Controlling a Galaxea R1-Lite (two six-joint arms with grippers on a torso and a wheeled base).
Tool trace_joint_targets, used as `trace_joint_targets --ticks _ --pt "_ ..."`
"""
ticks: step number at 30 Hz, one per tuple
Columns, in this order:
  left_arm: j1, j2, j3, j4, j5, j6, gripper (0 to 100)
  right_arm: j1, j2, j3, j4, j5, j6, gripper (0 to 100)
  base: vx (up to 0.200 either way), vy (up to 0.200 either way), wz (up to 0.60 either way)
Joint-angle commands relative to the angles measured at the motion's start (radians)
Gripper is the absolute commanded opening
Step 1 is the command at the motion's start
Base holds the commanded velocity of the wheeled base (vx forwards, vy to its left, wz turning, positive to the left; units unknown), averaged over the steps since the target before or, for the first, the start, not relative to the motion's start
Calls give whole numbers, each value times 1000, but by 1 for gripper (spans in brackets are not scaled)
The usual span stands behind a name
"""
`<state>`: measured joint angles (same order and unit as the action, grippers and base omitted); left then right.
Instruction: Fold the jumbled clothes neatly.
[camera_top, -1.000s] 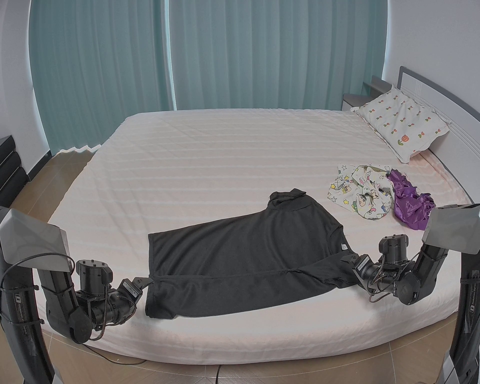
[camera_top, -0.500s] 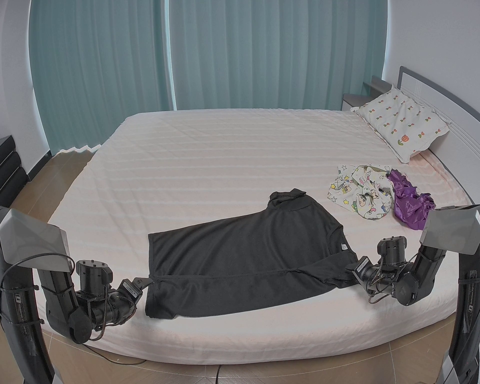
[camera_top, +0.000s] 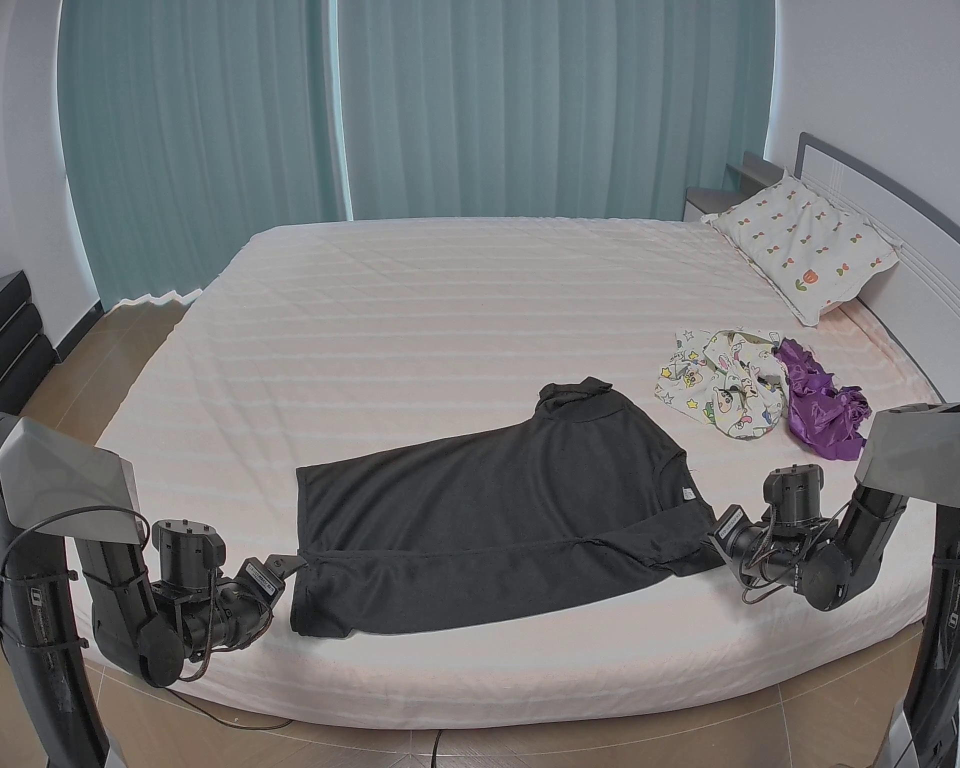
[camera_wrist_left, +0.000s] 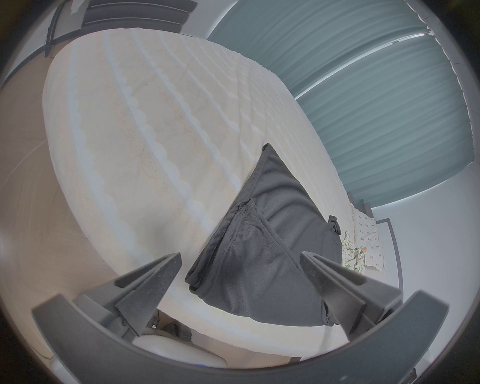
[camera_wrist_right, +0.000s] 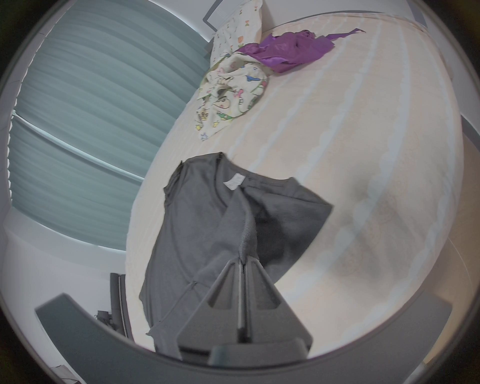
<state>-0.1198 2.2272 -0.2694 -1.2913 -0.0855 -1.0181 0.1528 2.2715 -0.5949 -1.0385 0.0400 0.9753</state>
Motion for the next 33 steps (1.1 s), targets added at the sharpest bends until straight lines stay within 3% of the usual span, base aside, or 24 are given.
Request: trace_joint_targets --ticks 1,6,26,27,29,33 --pt "0 2 -5 0 0 0 100 11 -78 3 3 29 5 0 0 0 0" --pt "0 3 -11 0 0 0 100 18 -190 21 31 84 45 0 0 0 0" --pt "0 3 -11 0 0 0 100 8 -228 75 68 90 46 0 0 0 0" --pt "2 3 -13 0 0 0 100 8 -240 86 91 90 42 100 0 0 0" --pt "2 3 -13 0 0 0 100 8 -247 89 104 90 40 100 0 0 0" --pt "2 3 -13 0 0 0 100 -12 -247 92 190 89 -47 100 0 0 0"
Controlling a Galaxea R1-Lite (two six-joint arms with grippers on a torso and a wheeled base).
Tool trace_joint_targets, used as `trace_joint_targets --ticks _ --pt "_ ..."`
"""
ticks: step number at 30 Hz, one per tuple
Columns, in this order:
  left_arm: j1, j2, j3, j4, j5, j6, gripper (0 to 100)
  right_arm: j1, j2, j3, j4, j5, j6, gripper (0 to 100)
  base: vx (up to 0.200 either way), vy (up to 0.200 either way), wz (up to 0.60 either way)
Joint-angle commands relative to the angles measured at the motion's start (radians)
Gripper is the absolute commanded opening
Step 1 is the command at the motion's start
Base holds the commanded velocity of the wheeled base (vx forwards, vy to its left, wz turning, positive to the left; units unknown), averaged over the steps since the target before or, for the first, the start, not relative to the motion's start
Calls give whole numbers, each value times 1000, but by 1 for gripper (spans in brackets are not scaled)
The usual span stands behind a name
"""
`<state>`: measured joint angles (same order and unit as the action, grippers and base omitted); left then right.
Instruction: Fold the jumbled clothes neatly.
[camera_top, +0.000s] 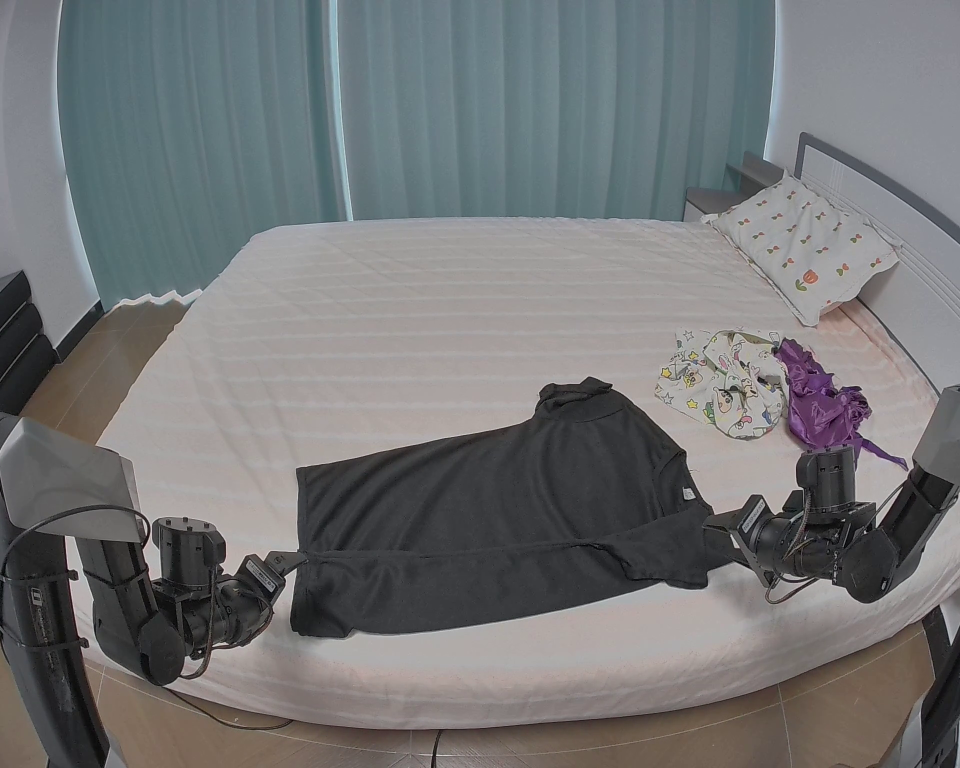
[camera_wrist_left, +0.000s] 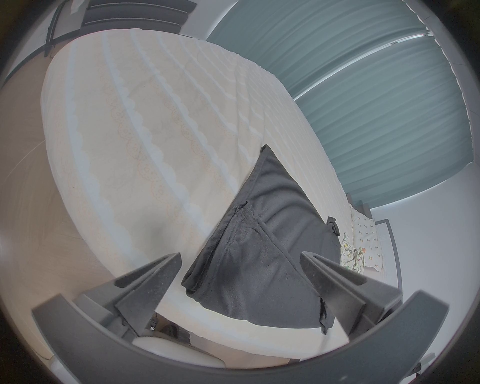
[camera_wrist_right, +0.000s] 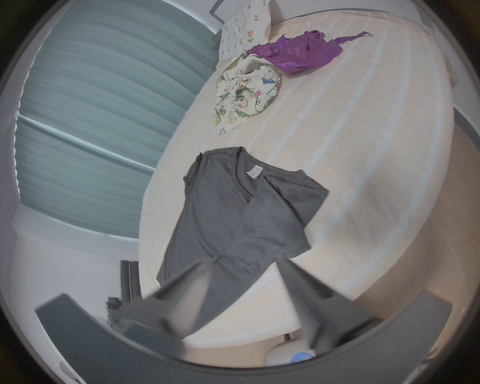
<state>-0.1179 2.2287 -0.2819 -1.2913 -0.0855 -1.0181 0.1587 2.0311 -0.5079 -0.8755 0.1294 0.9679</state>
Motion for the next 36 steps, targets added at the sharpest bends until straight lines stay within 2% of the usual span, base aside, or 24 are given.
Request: trace_joint_targets --ticks 1,6,10,17,33,34,36 --pt "0 2 0 0 0 -2 100 -31 6 3 27 -1 -55 100 0 0 0" --pt "0 2 0 0 0 -2 100 -50 57 -14 17 -4 -64 100 0 0 0" --pt "0 2 0 0 0 -2 100 -48 199 -86 -72 1 -72 100 0 0 0" --pt "0 2 1 0 0 0 100 -53 374 -247 -123 13 -164 100 0 0 0" --pt "-2 2 6 0 0 1 100 -53 423 -316 -132 26 -219 100 0 0 0" --pt "-2 2 7 0 1 1 100 -56 431 -319 -134 26 -233 0 0 0 0" --pt "-3 2 7 0 1 1 100 -62 446 -330 -146 21 -244 0 0 0 0"
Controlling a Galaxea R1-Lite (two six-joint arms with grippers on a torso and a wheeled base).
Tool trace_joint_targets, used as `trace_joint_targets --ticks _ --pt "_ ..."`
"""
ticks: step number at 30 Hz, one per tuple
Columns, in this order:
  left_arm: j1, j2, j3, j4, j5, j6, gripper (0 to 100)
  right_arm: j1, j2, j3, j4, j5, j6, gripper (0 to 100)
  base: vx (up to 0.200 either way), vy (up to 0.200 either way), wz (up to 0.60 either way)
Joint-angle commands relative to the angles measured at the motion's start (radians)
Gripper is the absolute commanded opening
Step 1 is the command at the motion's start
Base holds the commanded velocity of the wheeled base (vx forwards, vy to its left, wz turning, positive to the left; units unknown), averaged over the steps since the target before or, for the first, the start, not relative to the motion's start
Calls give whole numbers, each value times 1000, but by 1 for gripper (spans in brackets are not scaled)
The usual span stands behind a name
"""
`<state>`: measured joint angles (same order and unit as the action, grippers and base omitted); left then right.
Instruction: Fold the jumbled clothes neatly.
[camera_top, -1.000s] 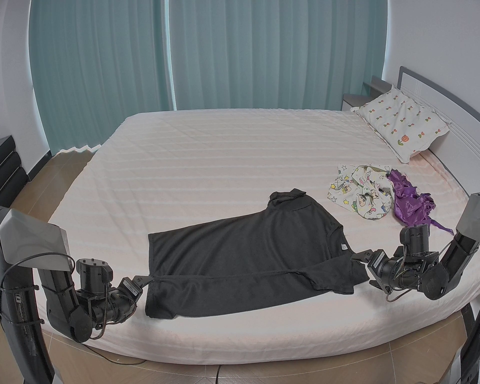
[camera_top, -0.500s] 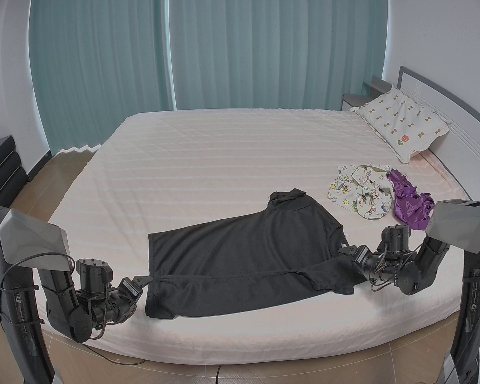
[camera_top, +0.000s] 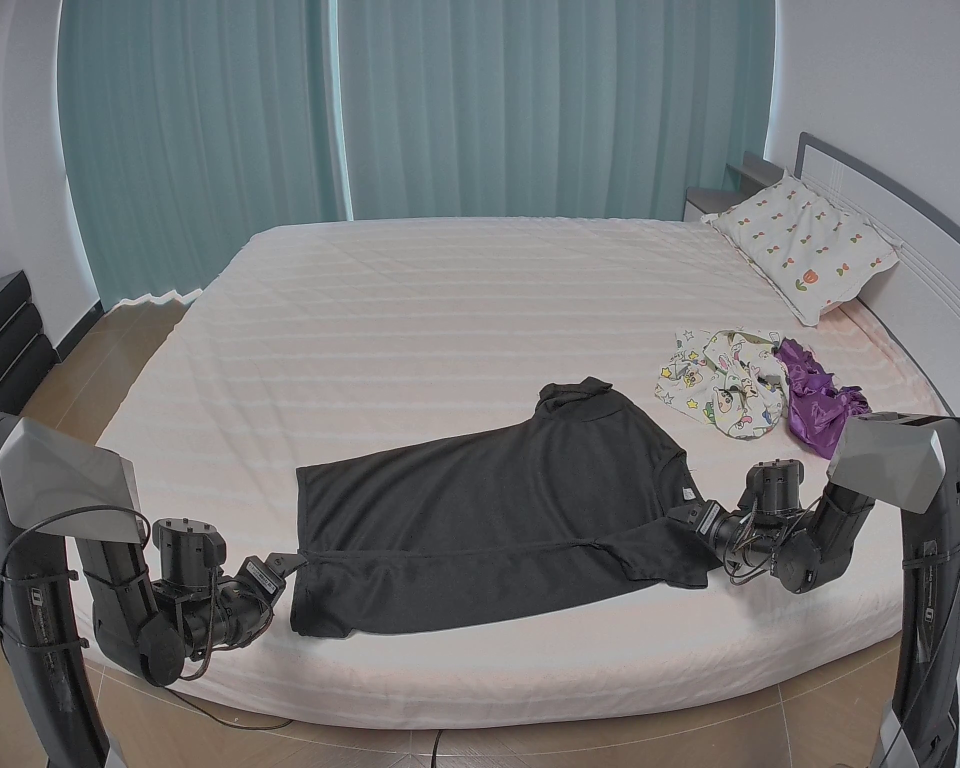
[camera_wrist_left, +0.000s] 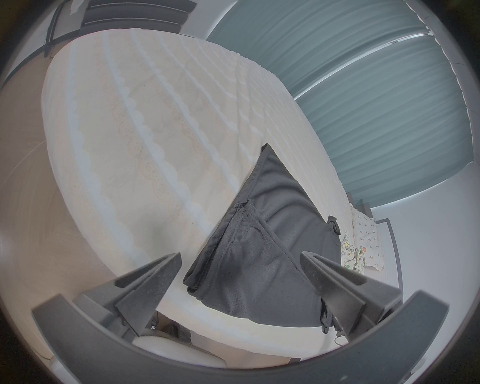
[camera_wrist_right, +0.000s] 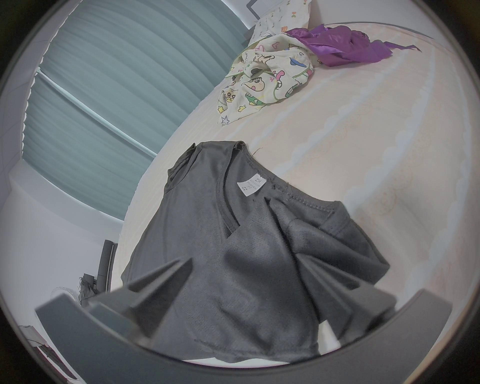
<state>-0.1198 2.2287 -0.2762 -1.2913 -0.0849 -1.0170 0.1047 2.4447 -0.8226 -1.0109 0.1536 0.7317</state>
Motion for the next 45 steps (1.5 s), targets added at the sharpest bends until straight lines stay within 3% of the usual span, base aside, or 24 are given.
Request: trace_joint_targets --ticks 1,5,27,28,35,42,45 --pt "-1 2 2 0 1 0 100 -13 37 -20 -25 -6 -9 0 0 0 0" --pt "-1 2 3 0 1 0 100 -28 47 -13 -107 -9 -8 0 0 0 0" --pt "-1 2 3 0 1 0 100 -36 88 -21 -245 -22 18 0 0 0 0" --pt "-1 2 3 0 1 0 100 -37 83 -21 -247 -20 21 100 0 0 0" --pt "-1 2 -1 0 1 0 100 -65 27 69 -333 4 83 100 0 0 0" --pt "-1 2 -1 0 1 0 100 -94 -36 212 -350 179 66 100 0 0 0" --pt "-1 2 0 0 1 0 100 -94 -38 246 -347 215 48 100 0 0 0"
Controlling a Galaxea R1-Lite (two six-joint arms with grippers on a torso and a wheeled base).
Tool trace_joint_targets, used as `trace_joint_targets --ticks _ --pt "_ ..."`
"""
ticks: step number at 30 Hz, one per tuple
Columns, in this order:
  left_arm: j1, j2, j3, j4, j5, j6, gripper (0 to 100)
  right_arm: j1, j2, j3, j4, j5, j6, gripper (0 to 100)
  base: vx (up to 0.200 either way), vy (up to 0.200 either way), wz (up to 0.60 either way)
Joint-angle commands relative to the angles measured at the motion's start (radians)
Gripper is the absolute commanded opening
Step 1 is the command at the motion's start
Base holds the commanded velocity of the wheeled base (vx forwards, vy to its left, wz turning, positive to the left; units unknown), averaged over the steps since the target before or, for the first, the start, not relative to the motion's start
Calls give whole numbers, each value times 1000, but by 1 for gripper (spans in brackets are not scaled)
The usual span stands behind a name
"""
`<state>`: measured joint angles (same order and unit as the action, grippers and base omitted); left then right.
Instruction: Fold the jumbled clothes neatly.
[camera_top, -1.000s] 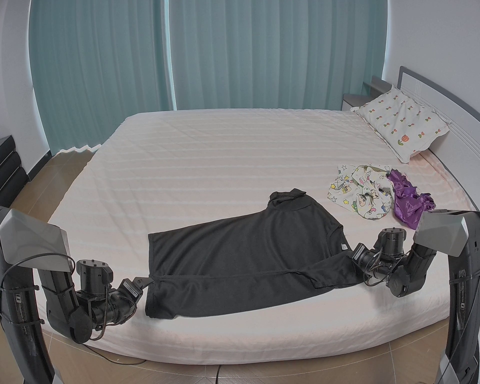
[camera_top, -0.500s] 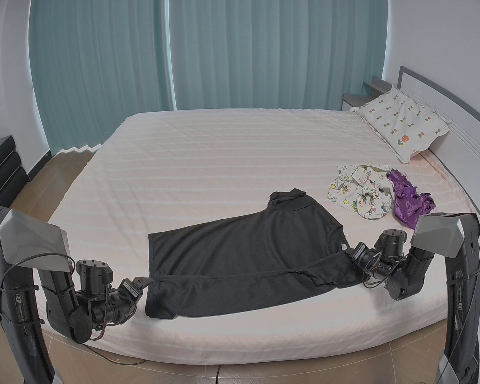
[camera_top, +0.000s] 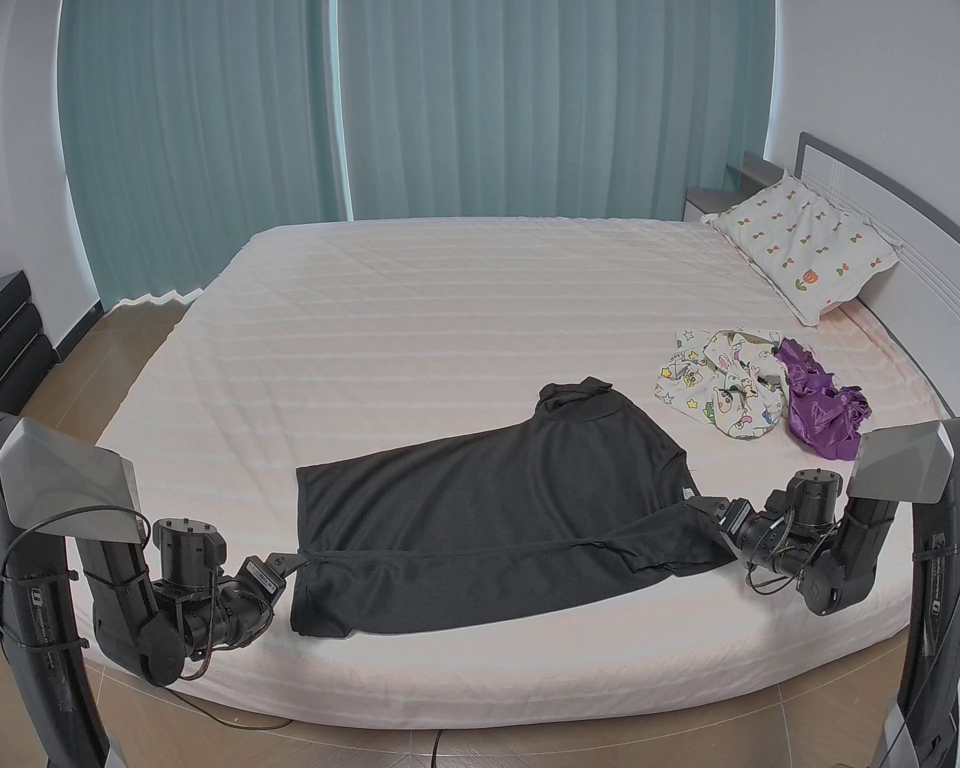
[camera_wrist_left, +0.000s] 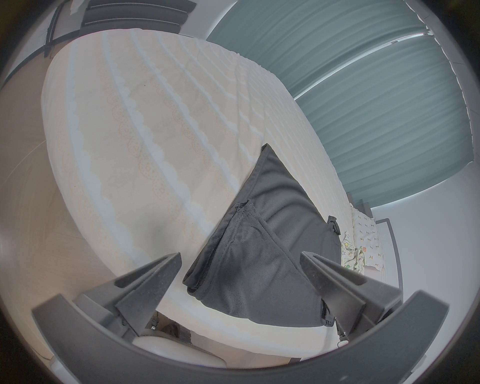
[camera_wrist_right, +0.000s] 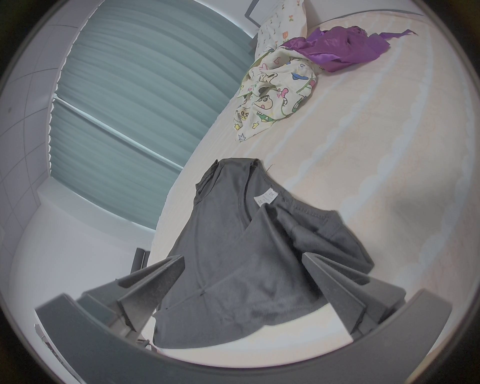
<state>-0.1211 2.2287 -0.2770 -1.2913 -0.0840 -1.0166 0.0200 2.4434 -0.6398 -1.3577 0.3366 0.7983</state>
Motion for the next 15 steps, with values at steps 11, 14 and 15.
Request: trace_joint_targets --ticks 11,14,15 --pt "0 2 -2 0 0 0 100 3 -3 74 0 30 -83 100 0 0 0" --pt "0 2 -2 0 0 0 100 12 3 71 5 30 -87 100 0 0 0" --pt "0 2 -2 0 0 0 100 17 11 66 5 27 -88 100 0 0 0"
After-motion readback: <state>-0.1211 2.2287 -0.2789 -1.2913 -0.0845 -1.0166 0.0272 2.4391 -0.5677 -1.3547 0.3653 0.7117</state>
